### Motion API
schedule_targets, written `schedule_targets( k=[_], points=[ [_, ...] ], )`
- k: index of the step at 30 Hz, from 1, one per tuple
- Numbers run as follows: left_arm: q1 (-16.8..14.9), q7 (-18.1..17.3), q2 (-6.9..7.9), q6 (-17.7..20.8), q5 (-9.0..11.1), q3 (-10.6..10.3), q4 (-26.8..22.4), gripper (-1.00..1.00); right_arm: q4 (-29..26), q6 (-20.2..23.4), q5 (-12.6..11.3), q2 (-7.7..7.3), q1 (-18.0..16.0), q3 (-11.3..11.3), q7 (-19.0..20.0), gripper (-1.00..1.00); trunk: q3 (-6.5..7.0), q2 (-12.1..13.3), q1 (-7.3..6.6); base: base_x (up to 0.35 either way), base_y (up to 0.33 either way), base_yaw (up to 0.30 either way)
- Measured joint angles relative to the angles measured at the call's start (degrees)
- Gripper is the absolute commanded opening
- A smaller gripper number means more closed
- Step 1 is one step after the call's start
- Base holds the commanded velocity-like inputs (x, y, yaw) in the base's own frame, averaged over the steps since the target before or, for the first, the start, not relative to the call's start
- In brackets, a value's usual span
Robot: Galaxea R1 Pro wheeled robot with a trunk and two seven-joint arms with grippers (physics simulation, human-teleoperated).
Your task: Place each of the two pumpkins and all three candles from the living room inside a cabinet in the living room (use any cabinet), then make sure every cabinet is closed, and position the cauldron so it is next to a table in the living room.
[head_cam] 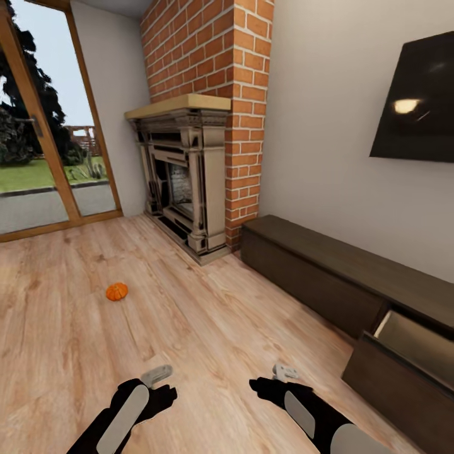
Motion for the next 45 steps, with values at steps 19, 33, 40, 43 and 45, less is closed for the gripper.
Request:
schedule_targets(
  k=[19,33,40,43,45],
  points=[
    [0.0,0.0,-0.03,-0.1,0.0,0.0,0.0,1.0,0.0,-0.2,0.1,0.0,0.0,0.1,0.1,1.0,-0.44,0.0,0.0,0.264,0.252,0.112],
    [0.0,0.0,0.0,-0.1,0.0,0.0,0.0,1.0,0.0,-0.2,0.1,0.0,0.0,0.1,-0.1,1.0,-0.35,0.0,0.0,0.255,0.246,0.262],
    [0.0,0.0,0.0,-0.1,0.1,0.0,0.0,1.0,0.0,-0.9,0.1,0.01,0.0,0.1,-0.1,1.0,-0.35,0.0,0.03,0.041,0.046,0.274],
    [0.0,0.0,0.02,-0.1,0.1,0.0,0.0,1.0,0.0,-0.9,0.1,0.01,0.0,0.1,-0.1,1.0,-0.35,0.0,0.03,0.005,0.005,0.275],
    [0.0,0.0,-0.01,-0.1,0.1,0.0,0.0,1.0,0.0,-1.0,0.1,0.01,0.0,0.1,-0.1,1.0,-0.35,0.0,0.03,0.001,0.002,0.275]
  ],
)
